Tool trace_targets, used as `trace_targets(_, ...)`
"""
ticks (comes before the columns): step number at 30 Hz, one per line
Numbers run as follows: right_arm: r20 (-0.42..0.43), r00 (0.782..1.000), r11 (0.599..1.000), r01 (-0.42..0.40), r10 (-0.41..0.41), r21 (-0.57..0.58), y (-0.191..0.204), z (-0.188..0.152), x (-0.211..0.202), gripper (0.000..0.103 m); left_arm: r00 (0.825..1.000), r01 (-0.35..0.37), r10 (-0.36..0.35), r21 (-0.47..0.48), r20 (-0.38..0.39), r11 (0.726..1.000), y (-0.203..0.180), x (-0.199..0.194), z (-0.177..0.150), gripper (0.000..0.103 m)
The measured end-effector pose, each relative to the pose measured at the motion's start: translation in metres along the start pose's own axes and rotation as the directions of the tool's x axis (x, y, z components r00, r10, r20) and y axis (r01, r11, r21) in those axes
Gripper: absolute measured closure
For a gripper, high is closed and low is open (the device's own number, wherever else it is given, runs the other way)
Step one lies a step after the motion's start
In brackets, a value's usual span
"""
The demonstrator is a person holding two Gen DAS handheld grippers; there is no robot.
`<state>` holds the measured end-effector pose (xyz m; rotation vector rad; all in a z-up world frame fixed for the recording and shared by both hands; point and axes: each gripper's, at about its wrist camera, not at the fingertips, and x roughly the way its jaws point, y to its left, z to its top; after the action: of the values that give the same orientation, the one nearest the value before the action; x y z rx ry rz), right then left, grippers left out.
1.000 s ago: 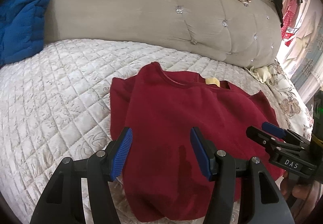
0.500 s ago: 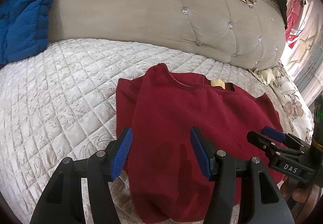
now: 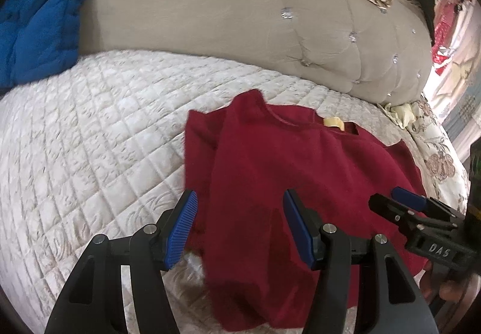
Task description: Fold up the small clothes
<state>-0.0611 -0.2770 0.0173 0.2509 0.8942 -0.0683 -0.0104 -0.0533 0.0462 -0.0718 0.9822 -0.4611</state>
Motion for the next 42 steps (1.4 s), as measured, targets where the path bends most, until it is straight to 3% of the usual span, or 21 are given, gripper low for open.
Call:
trace_targets(2,-0.021,0.997,0.997,-0.078,0.078,-0.004,0.01,0.009,0.004,0.022,1.0,0.012,-0.013,-0.044,-0.02,0.999,0.011,-0.001,-0.002,0.065)
trace_targets(5,-0.064,0.957,0.96,-0.281,0.281,0.016,0.032,0.032,0.018,0.022,0.999,0.011,-0.015,-0.101,-0.042,0.995,0.026,-0.003,-0.005,0.065)
trace_targets(8,-0.126,0.922,0.93,-0.367,0.366,0.011,0.062,0.056,0.042,0.022,0.998,0.006,-0.015,-0.129,-0.068,0.992,0.037,-0.004,-0.009,0.065)
trace_targets(15,-0.249,0.945,0.951,-0.259,0.213,-0.17,0.136,0.08,0.106,0.019,0.994,0.039,-0.052,-0.123,-0.1,0.992,0.033,-0.001,-0.012,0.065)
trace_targets(20,-0.24,0.965,0.948,-0.168,0.102,-0.272,0.157,0.076,0.128,0.011,0.992,0.029,-0.042,-0.105,-0.123,0.994,0.029,0.004,-0.014,0.065)
trace_targets(23,-0.212,0.976,0.929,-0.126,0.053,-0.347,0.163,0.073,0.129,0.016,0.992,0.027,-0.04,-0.112,-0.122,0.993,0.03,0.006,-0.014,0.065)
trace_targets(25,-0.183,0.982,0.93,-0.115,0.053,-0.348,0.154,0.074,0.121,0.05,0.993,0.025,-0.038,-0.111,-0.115,0.993,0.028,0.006,-0.014,0.065)
trace_targets(26,-0.185,0.977,0.934,-0.158,0.102,-0.319,0.147,0.076,0.115,0.058,0.993,0.029,-0.041,-0.108,-0.109,0.994,0.026,0.007,-0.015,0.065)
trace_targets(27,-0.192,0.964,0.939,-0.229,0.183,-0.256,0.133,0.078,0.107,0.077,0.993,0.029,-0.04,-0.104,-0.107,0.994,0.024,0.009,-0.014,0.065)
trace_targets(28,-0.191,0.953,0.939,-0.274,0.235,-0.208,0.124,0.079,0.099,0.084,0.994,0.027,-0.038,-0.098,-0.105,0.995,0.022,0.01,-0.015,0.065)
trace_targets(30,-0.142,0.927,0.922,-0.365,0.347,-0.128,0.103,0.082,0.078,0.086,0.994,0.029,-0.037,-0.08,-0.102,0.996,0.015,0.012,-0.016,0.065)
trace_targets(34,-0.082,0.88,0.881,-0.473,0.469,-0.037,0.067,0.083,0.044,0.087,0.998,0.035,-0.037,-0.032,-0.057,0.999,-0.002,0.007,-0.016,0.065)
trace_targets(36,-0.048,0.874,0.874,-0.486,0.484,-0.021,0.049,0.082,0.027,0.087,0.995,0.099,-0.1,-0.056,-0.011,0.994,-0.008,-0.007,-0.014,0.079)
trace_targets(38,-0.017,0.87,0.87,-0.493,0.492,-0.007,0.031,0.082,0.01,0.087,0.986,0.167,-0.167,-0.072,0.009,0.983,-0.021,-0.02,-0.011,0.083)
trace_targets(42,0.048,0.877,0.878,-0.479,0.478,0.001,-0.017,0.088,-0.033,0.087,0.977,0.208,-0.21,0.056,0.046,0.977,-0.081,-0.051,-0.005,0.09)
